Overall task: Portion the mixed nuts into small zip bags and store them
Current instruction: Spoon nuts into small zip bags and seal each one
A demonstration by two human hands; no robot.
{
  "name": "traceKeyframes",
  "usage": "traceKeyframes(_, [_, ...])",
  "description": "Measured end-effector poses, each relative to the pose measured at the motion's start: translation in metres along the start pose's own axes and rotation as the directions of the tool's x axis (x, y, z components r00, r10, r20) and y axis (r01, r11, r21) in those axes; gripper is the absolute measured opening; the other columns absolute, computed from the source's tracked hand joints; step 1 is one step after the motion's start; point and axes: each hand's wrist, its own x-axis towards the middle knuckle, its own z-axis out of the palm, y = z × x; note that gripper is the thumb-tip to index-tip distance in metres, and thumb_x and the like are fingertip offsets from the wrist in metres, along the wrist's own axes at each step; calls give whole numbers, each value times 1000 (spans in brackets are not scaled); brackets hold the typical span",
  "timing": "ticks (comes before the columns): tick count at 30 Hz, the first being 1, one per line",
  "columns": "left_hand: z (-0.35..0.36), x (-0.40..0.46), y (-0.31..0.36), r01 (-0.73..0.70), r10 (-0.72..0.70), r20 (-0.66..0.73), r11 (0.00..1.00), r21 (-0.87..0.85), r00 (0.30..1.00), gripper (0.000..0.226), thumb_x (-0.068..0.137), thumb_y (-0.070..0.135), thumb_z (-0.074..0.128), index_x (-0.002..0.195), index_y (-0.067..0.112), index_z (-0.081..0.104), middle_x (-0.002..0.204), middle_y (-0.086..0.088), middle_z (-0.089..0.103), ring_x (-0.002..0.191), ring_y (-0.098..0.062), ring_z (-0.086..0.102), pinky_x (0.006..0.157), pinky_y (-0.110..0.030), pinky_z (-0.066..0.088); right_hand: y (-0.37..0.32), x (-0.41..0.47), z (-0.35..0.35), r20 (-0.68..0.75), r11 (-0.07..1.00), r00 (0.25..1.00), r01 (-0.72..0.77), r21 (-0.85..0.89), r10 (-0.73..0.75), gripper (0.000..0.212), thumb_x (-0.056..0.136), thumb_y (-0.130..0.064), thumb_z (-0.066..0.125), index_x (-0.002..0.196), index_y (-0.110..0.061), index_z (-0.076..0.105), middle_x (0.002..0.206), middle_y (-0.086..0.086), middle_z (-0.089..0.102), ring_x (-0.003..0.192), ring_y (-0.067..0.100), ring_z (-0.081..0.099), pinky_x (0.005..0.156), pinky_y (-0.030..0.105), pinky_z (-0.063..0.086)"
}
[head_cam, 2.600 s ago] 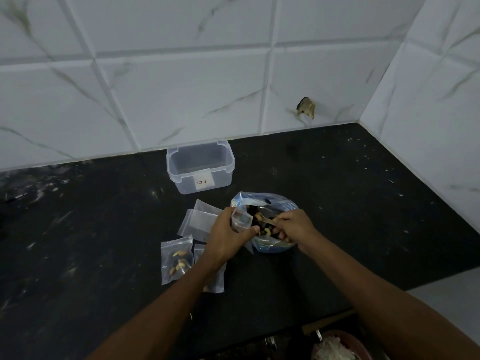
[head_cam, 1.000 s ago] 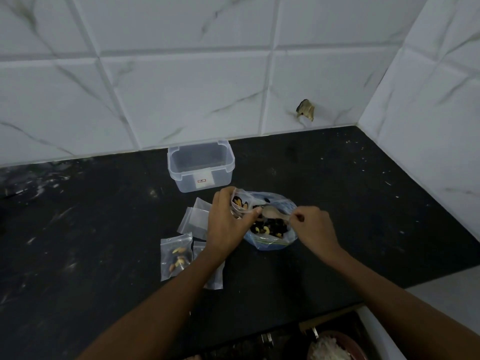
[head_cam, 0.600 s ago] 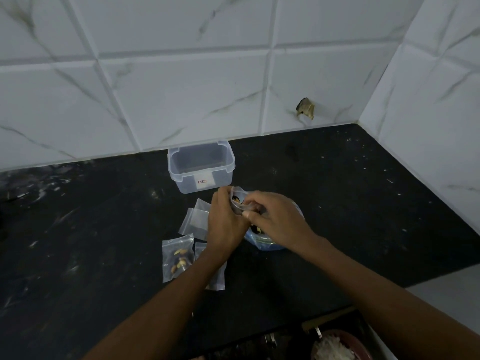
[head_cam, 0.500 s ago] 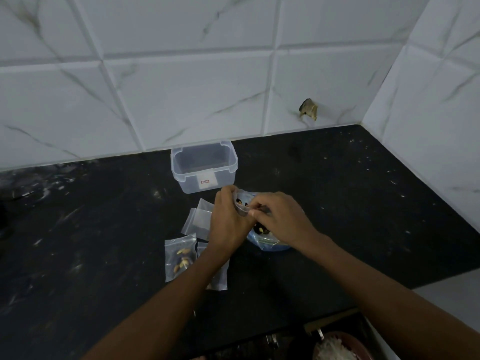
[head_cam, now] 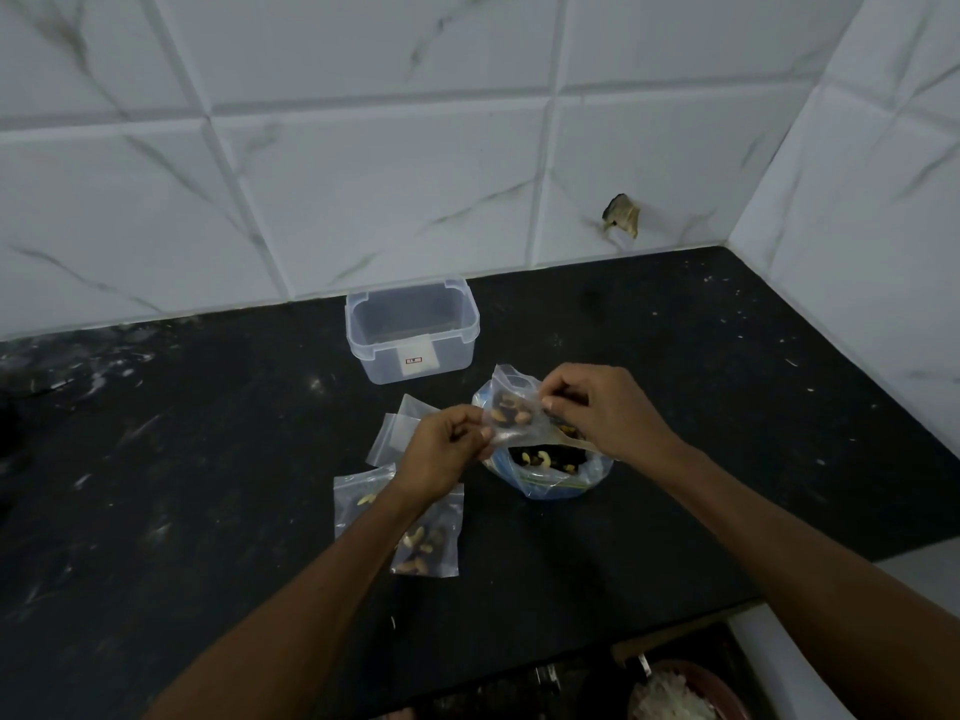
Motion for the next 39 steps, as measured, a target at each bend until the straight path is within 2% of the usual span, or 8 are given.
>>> traceKeyframes(7, [-5, 1, 0, -113, 124, -62, 981, 159, 990, 16, 95, 10, 57, 100, 23, 65, 95, 2, 71, 91, -7, 67, 83, -23, 54, 6, -2, -2, -62, 955, 967, 231, -188, -246, 9, 88, -3, 62, 90, -9, 69, 84, 1, 67, 74, 8, 61, 68, 23, 51])
traceKeyframes(12, [-9, 1, 21, -137, 134, 81, 990, 39, 988, 31, 94, 11, 58, 122, 23, 60, 115, 14, 66, 111, 5, 59, 86, -13, 50, 6, 0, -5, 4, 926, 953, 296, -233, -303, 14, 89, -4, 57, 96, -6, 69, 92, 6, 68, 79, 15, 64, 72, 32, 54])
traceKeyframes(16, [-1, 7, 37, -236, 237, -7, 971, 31, 972, 23, 97, 8, 52, 113, 9, 69, 108, 2, 71, 103, -3, 65, 87, -16, 51, 2, 1, -4, -11, 911, 948, 301, -283, -317, 25, 91, -19, 46, 95, -9, 69, 91, 4, 68, 75, 17, 65, 66, 38, 55])
traceKeyframes(20, [-1, 10, 34, -332, 347, -128, 935, 122, 929, 24, 99, 13, 50, 111, 7, 70, 104, -3, 73, 99, -12, 68, 88, -30, 55, 4, 2, -2, -49, 918, 959, 251, -307, -278, 23, 91, -24, 44, 96, -17, 66, 93, -3, 65, 75, 13, 62, 63, 37, 54])
traceKeyframes(26, [0, 12, 35, -388, 421, -146, 898, 207, 895, 19, 99, 15, 53, 103, 15, 71, 95, 1, 73, 91, -8, 68, 80, -25, 55, 5, 2, -1, -57, 940, 981, 162, -299, -187, 6, 91, -17, 54, 92, -19, 59, 86, -7, 60, 71, 10, 56, 62, 37, 52])
traceKeyframes(29, [-2, 17, 33, -330, 363, -177, 925, 190, 915, 18, 98, 16, 54, 95, 17, 72, 89, 0, 73, 87, -12, 69, 78, -35, 58, 3, 5, 2, -74, 984, 993, 78, -158, -91, 7, 88, -12, 61, 92, -17, 60, 86, -6, 62, 76, 6, 60, 67, 33, 55])
traceKeyframes(33, [0, 19, 37, -274, 292, -180, 954, 119, 939, 18, 97, 12, 55, 92, 14, 72, 86, -5, 72, 84, -17, 69, 79, -40, 58, -3, 8, 6, 1, 990, 997, -71, 122, 71, 32, 85, -17, 69, 111, -25, 54, 89, -8, 68, 81, -1, 64, 71, 12, 51])
traceKeyframes(39, [-4, 16, 42, -216, 216, -98, 976, 12, 972, 15, 95, 11, 57, 94, 10, 72, 90, -8, 73, 89, -20, 69, 83, -35, 57, 1, 12, 12, -43, 986, 992, -112, 127, 119, 5, 88, -18, 67, 88, -19, 71, 77, -5, 70, 73, 7, 66, 74, 34, 57])
